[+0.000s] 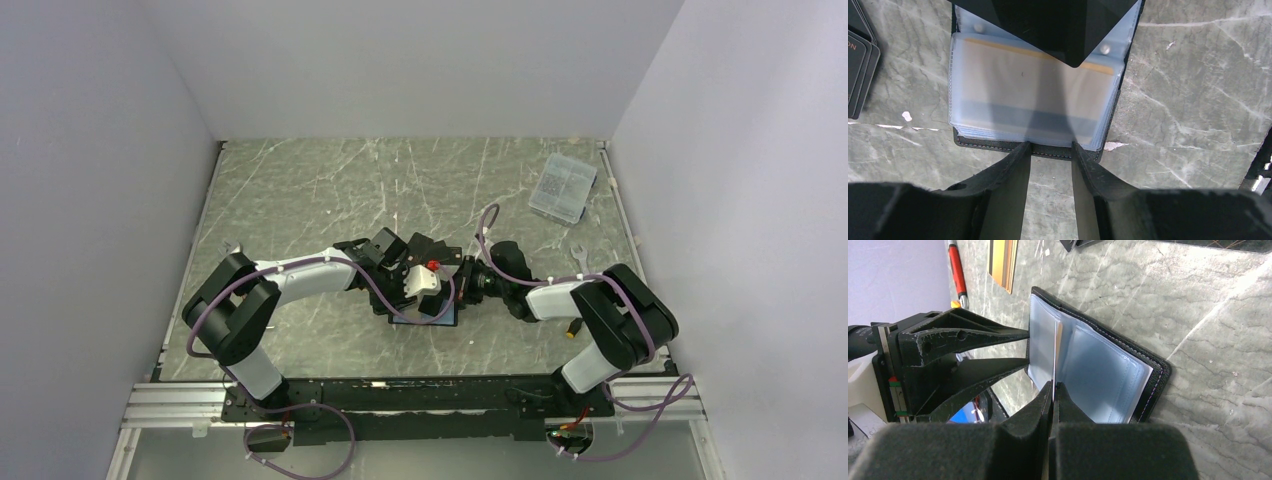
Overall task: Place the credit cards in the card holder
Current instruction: Insert the credit card into the card holder.
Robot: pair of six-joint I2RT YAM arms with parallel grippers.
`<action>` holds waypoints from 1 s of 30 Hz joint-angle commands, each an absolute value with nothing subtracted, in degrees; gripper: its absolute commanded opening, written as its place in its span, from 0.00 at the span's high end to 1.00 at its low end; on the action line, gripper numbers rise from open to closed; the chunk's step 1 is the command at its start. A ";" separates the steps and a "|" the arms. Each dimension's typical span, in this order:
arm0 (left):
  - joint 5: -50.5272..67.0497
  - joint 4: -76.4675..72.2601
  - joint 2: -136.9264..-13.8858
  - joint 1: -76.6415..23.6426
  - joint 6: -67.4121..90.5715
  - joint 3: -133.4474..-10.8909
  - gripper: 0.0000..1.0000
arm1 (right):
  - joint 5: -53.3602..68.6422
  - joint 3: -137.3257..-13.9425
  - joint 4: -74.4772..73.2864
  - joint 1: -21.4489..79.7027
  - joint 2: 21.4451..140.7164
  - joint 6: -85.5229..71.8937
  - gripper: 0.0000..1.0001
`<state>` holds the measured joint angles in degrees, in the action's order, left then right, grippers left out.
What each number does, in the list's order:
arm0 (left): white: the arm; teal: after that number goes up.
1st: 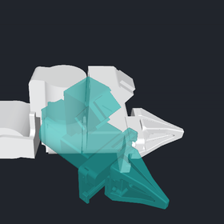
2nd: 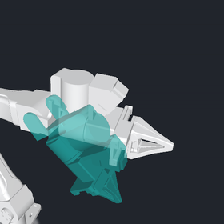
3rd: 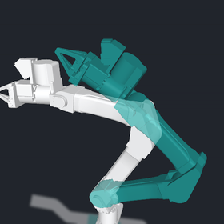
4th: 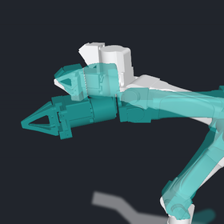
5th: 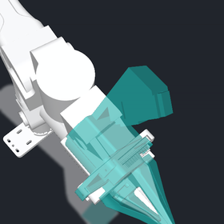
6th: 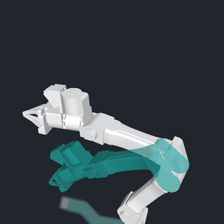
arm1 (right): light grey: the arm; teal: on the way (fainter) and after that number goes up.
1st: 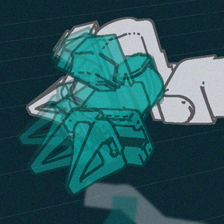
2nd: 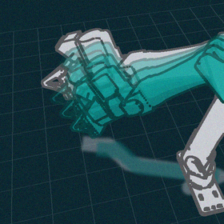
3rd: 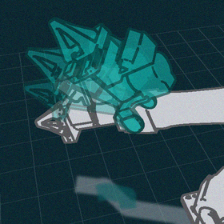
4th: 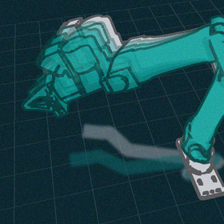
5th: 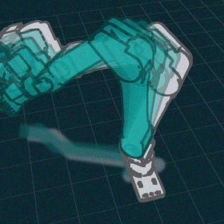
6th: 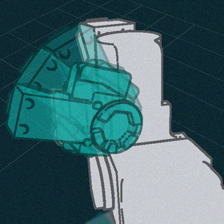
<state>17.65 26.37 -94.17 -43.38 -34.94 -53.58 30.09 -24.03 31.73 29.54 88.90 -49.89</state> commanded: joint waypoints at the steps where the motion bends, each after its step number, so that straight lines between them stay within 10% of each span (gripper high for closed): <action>1: 16.79 28.61 -93.78 -43.51 -35.61 -52.70 0.60 | 29.95 -23.68 33.72 29.34 87.71 -48.95 1.00; 30: 17.42 29.57 -93.30 -43.51 -35.67 -53.41 0.62 | 28.07 -24.18 32.50 30.86 89.13 -48.54 1.00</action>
